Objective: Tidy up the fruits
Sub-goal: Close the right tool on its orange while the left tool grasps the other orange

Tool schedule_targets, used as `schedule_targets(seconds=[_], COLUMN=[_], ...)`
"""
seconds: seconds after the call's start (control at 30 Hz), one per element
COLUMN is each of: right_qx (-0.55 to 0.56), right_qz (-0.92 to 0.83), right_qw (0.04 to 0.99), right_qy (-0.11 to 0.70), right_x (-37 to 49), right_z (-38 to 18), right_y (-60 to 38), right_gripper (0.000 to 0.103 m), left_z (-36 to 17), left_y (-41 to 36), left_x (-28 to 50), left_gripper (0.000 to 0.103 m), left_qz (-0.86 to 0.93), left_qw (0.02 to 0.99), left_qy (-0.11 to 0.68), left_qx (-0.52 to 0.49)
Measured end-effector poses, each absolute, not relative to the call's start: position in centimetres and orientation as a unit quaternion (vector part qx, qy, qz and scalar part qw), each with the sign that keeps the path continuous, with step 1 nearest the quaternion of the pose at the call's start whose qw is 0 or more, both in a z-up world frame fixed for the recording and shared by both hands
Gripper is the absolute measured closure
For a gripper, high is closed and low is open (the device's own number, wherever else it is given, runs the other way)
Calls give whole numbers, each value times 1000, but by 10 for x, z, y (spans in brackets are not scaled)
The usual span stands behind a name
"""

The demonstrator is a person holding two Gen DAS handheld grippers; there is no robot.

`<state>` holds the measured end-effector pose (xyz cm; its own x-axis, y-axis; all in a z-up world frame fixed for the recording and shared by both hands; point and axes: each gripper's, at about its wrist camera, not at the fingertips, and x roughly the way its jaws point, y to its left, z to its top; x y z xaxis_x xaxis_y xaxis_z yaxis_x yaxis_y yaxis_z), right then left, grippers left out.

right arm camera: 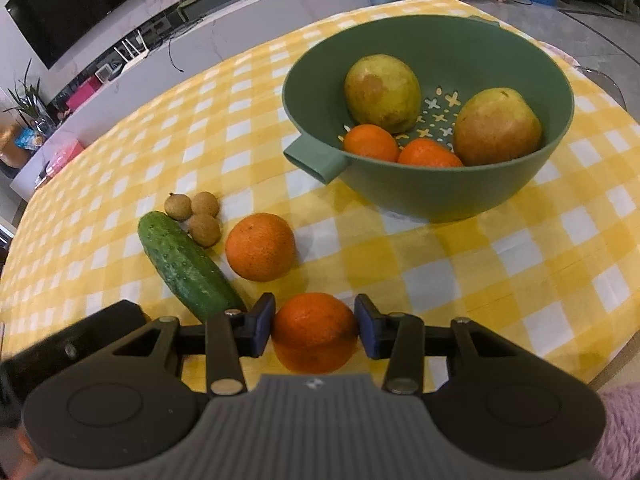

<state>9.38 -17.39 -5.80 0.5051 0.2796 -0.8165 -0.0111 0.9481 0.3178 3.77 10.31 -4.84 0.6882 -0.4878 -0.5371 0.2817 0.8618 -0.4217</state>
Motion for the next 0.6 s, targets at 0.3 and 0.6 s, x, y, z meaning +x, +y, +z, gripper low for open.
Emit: schedule_targets(seconds=[0.3, 0.6], right_qx=[197, 330], right_qz=[65, 61], right_qw=[862, 832], right_qy=[462, 441], right_x=[80, 79], right_z=[-46, -53], right_y=[-202, -244], right_gripper=[62, 62], left_z=[-52, -57], left_y=[52, 24], left_x=[38, 60], left_gripper=[25, 26], left_qz=[-224, -215], left_qw=[928, 924], left_qy=[297, 307], left_qx=[-7, 73])
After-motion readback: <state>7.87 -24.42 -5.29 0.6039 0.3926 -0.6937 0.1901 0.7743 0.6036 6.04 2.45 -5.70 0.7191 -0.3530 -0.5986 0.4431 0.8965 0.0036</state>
